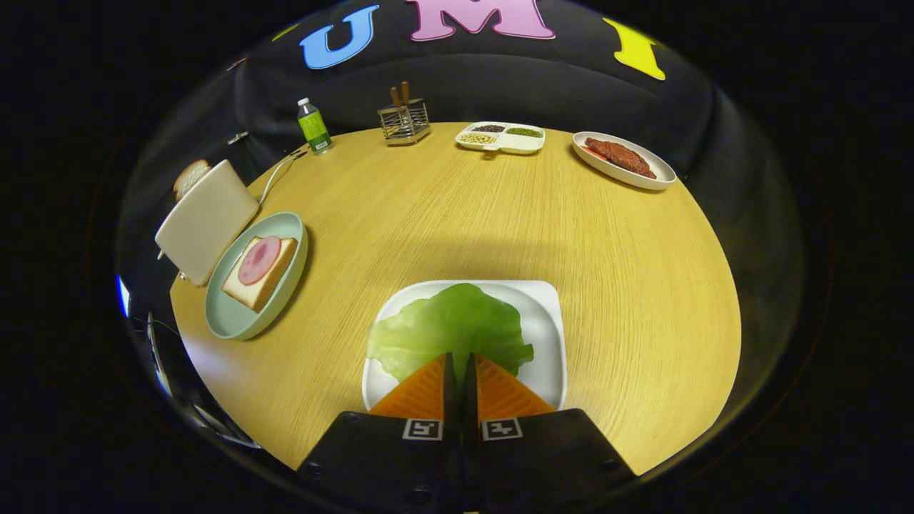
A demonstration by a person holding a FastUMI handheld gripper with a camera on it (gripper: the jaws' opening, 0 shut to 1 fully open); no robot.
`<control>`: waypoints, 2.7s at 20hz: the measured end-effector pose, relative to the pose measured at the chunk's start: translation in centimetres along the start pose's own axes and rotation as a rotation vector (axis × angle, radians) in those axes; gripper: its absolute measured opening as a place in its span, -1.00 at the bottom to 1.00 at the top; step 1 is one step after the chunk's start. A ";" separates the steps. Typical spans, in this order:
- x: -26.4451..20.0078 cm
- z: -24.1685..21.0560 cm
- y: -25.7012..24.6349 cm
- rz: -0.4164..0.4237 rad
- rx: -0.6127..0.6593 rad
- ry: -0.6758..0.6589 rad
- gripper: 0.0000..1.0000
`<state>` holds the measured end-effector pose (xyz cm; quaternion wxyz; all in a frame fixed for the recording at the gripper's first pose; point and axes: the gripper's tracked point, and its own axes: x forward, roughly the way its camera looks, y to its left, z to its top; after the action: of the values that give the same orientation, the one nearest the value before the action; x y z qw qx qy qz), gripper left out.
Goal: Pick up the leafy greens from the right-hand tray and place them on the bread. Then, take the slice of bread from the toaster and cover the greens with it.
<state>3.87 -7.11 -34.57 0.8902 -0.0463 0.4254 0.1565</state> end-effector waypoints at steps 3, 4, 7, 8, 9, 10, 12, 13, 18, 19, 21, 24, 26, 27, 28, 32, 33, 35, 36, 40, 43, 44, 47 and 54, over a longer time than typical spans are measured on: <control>-1.5 1.2 0.4 -0.025 -0.003 -0.019 -0.89; -2.3 1.8 0.7 -0.029 -0.002 -0.030 -0.89; -5.0 4.6 2.9 -0.023 0.014 -0.074 -0.89; -5.7 5.6 4.0 -0.014 0.014 -0.085 -0.89; -6.3 6.6 5.1 -0.006 0.002 -0.098 -0.89; -6.9 7.3 6.1 -0.005 -0.014 -0.105 -0.89; -7.7 9.2 8.7 0.010 -0.038 -0.135 -0.89; -8.0 10.0 10.2 0.020 -0.049 -0.148 -0.89; -7.8 12.5 18.9 0.087 -0.086 -0.189 -0.90; -7.4 12.8 20.5 0.101 -0.097 -0.191 -0.90; -6.0 12.9 22.8 0.101 -0.138 -0.186 -0.89; -3.6 12.7 25.5 0.101 -0.183 -0.169 -0.89; -2.1 12.5 26.6 0.099 -0.195 -0.149 -0.88; -1.4 12.1 26.9 0.087 -0.199 -0.131 -0.89; -0.8 11.7 27.2 0.084 -0.202 -0.114 -0.89; 0.3 11.2 28.3 0.090 -0.179 -0.094 -0.87; 0.4 11.1 28.4 0.092 -0.170 -0.089 -0.82; 0.6 10.6 28.4 0.083 -0.161 -0.072 -0.66; 0.8 10.4 28.1 0.065 -0.162 -0.070 -0.62; 1.2 9.7 29.1 0.078 -0.164 -0.056 -0.41; 0.6 10.2 29.9 0.088 -0.157 -0.076 0.28; 0.0 10.6 30.4 0.094 -0.152 -0.092 0.65; -1.5 13.1 32.0 0.110 -0.152 -0.161 1.00; -7.0 21.8 40.5 0.236 -0.233 -0.368 1.00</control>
<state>3.02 34.20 -13.29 0.9169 -0.0692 0.2375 0.3131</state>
